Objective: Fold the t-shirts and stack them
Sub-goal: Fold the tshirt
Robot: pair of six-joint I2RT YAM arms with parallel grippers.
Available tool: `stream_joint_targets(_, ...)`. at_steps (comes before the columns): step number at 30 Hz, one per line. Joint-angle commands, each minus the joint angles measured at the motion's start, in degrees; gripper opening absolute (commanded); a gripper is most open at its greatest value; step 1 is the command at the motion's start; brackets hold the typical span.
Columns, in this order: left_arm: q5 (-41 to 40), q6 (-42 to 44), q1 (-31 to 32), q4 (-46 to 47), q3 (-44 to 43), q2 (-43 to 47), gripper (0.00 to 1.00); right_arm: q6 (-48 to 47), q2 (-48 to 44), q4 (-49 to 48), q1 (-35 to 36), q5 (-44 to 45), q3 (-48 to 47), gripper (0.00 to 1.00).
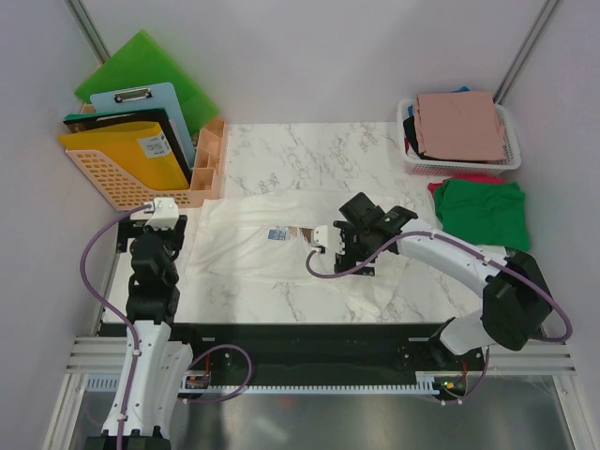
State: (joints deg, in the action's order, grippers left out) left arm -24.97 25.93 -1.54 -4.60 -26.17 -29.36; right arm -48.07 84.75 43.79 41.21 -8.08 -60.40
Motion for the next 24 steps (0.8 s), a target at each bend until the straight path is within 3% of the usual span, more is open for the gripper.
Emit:
stream_joint_targets(1,1.3,0.9,-0.3,-0.1,-0.3,0.1,1.0,1.6,-6.6,-0.4,-0.4,1.7,-1.3,0.87)
stream_joint_targets(8,2.1,0.6,-0.2,0.3,-0.4,-1.3,1.0,6.1,-16.6,6.0,-0.4,-5.7,2.7,0.75)
stream_joint_targets(15,2.6,0.4,-0.2,0.5,-0.6,-2.2,1.0,4.7,-18.5,12.7,-0.3,-8.3,5.1,0.76)
stream_joint_targets(24,2.3,0.9,-0.3,0.5,-0.5,-2.6,1.0,5.8,-18.1,10.9,2.9,-10.3,9.4,0.76)
